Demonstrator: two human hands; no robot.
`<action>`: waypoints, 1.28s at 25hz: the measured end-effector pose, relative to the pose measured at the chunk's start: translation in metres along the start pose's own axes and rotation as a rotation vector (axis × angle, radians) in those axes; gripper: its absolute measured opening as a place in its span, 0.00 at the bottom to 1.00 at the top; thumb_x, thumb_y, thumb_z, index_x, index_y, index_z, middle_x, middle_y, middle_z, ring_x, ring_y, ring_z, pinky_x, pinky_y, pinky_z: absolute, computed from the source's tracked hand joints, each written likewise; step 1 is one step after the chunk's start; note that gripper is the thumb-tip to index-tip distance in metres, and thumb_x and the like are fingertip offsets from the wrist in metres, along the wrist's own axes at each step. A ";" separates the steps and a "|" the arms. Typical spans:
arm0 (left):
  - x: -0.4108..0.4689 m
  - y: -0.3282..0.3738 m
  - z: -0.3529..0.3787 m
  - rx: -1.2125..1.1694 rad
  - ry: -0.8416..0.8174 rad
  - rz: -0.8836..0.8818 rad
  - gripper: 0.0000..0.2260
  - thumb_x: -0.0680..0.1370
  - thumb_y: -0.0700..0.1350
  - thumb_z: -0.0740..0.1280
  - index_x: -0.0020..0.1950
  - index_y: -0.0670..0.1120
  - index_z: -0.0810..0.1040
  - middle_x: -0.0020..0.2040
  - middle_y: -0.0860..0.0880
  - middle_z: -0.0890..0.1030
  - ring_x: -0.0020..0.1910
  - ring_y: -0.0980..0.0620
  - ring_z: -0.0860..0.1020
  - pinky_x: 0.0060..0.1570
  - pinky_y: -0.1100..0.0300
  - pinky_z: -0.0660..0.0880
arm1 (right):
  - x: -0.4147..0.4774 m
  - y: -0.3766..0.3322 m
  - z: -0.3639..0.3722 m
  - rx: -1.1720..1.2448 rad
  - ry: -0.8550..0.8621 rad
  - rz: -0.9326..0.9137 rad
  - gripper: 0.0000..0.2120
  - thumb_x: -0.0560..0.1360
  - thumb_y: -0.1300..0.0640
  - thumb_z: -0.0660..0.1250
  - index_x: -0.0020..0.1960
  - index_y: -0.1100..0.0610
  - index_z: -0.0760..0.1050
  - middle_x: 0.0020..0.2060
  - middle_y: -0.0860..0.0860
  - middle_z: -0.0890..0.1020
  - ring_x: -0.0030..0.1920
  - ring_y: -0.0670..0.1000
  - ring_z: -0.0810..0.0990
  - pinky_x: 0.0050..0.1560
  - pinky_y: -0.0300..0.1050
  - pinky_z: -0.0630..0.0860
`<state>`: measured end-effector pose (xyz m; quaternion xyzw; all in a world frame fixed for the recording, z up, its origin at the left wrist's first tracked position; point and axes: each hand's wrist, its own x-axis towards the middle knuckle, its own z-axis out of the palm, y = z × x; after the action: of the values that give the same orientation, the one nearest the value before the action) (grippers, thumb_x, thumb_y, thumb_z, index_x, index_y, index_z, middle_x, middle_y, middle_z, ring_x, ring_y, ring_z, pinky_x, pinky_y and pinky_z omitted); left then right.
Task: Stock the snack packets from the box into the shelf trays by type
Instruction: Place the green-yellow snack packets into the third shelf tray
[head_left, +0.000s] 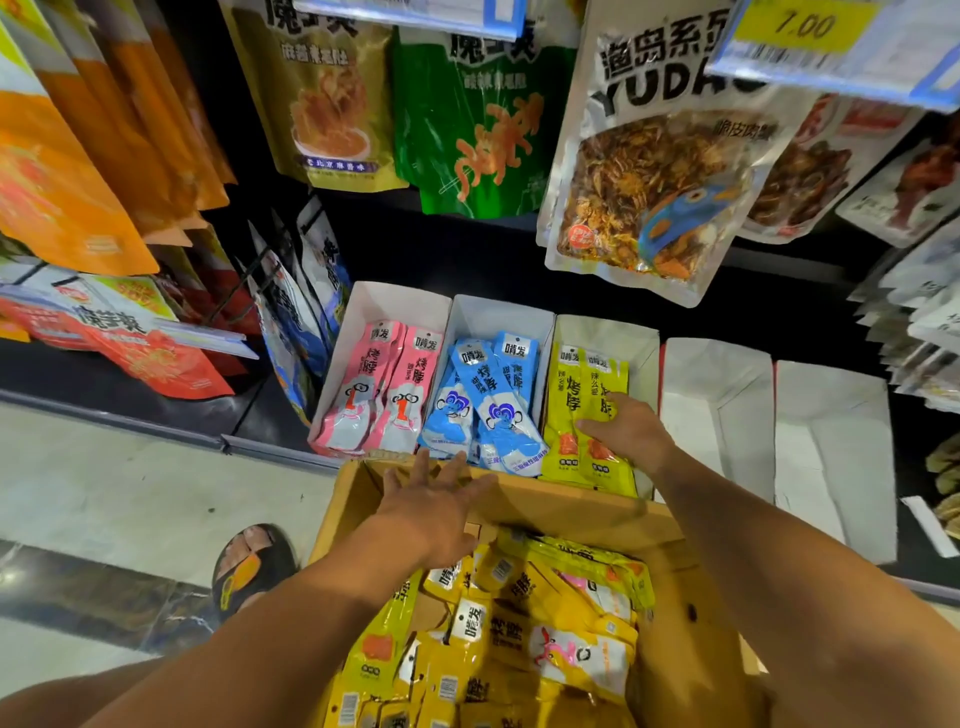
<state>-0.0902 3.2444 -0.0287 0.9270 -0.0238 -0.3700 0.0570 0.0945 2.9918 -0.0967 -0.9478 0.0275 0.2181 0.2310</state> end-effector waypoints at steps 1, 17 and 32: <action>-0.001 0.000 0.001 -0.002 0.014 0.003 0.36 0.83 0.60 0.62 0.81 0.66 0.39 0.83 0.53 0.36 0.81 0.36 0.35 0.76 0.28 0.43 | -0.005 -0.002 -0.004 0.011 0.004 -0.008 0.46 0.66 0.30 0.71 0.77 0.50 0.63 0.71 0.55 0.72 0.68 0.59 0.74 0.63 0.59 0.77; -0.116 -0.060 0.080 -0.108 0.391 -0.077 0.34 0.82 0.58 0.61 0.83 0.61 0.45 0.84 0.51 0.42 0.83 0.43 0.43 0.78 0.35 0.48 | -0.191 -0.051 0.020 -0.209 0.086 -0.443 0.29 0.74 0.42 0.70 0.73 0.48 0.69 0.70 0.50 0.69 0.71 0.56 0.67 0.68 0.54 0.70; -0.128 -0.093 0.197 -0.482 0.561 -0.134 0.38 0.80 0.57 0.57 0.83 0.57 0.36 0.83 0.50 0.59 0.73 0.46 0.71 0.65 0.45 0.76 | -0.230 -0.057 0.229 -0.254 -0.455 -0.298 0.29 0.75 0.47 0.70 0.73 0.49 0.67 0.68 0.55 0.71 0.65 0.58 0.74 0.58 0.49 0.74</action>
<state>-0.3185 3.3308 -0.0940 0.9517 0.1413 -0.0997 0.2537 -0.1958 3.1347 -0.1572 -0.8895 -0.1918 0.3904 0.1400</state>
